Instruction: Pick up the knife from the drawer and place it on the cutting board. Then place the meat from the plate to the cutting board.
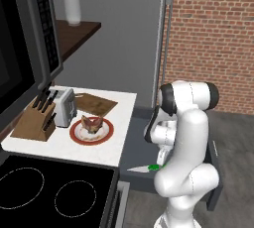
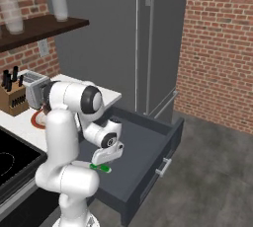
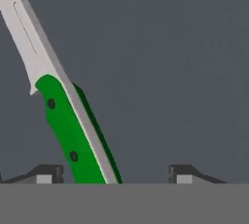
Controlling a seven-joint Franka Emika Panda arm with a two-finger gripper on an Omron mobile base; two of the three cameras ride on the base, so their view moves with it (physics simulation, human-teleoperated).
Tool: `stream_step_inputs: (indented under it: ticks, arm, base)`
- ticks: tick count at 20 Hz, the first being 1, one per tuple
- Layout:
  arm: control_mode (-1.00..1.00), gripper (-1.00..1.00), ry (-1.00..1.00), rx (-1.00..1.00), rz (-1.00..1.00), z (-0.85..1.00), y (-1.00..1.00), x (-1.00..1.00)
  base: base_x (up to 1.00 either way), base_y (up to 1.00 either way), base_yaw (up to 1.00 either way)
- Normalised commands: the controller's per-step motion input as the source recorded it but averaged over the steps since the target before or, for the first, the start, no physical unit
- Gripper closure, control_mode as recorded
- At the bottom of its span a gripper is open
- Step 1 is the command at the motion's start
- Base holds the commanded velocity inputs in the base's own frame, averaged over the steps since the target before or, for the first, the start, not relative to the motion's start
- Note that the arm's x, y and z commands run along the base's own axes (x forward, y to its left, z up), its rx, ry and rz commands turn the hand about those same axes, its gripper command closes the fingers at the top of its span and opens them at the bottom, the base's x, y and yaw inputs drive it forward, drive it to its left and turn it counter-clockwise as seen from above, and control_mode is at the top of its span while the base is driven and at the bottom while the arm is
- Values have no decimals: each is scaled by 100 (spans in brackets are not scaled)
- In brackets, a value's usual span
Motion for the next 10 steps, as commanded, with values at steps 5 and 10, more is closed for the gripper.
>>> stream_step_inputs:
  ticks: [5, 10]
  arm:
    - [-100, -100, -9, 0, 4, -28, 6, -34]
    - [-100, -100, -8, 0, 4, -11, 5, -61]
  base:
    - [0, 0, 0]
    - [0, 0, 0]
